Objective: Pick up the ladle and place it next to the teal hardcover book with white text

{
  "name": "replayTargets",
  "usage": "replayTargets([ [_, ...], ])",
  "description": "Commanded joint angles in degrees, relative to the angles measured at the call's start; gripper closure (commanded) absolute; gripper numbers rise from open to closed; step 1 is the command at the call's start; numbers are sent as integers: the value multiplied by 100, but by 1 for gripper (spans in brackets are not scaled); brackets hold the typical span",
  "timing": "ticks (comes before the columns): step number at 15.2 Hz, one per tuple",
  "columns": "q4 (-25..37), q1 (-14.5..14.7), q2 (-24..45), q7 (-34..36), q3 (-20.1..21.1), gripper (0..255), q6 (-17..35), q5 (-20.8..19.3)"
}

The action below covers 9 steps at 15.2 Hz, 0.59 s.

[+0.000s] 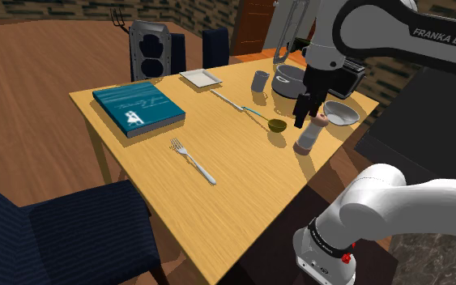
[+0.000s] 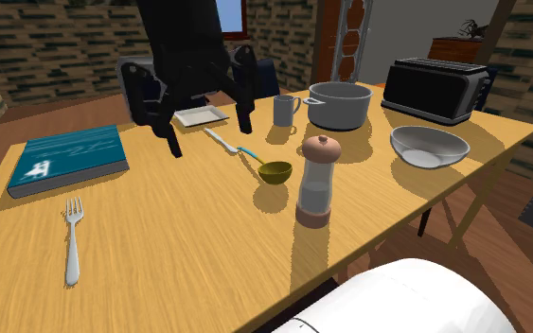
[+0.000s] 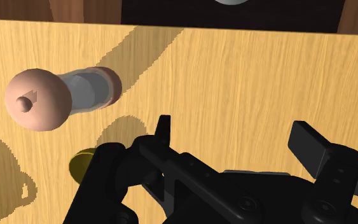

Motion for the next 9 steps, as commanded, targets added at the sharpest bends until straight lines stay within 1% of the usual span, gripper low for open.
replayTargets([
  [1,0,0,0,0,0,0,0,0],
  [5,-24,-127,567,-327,-440,0,694,-151],
  [9,82,-220,1248,-670,-864,0,1359,-209],
])
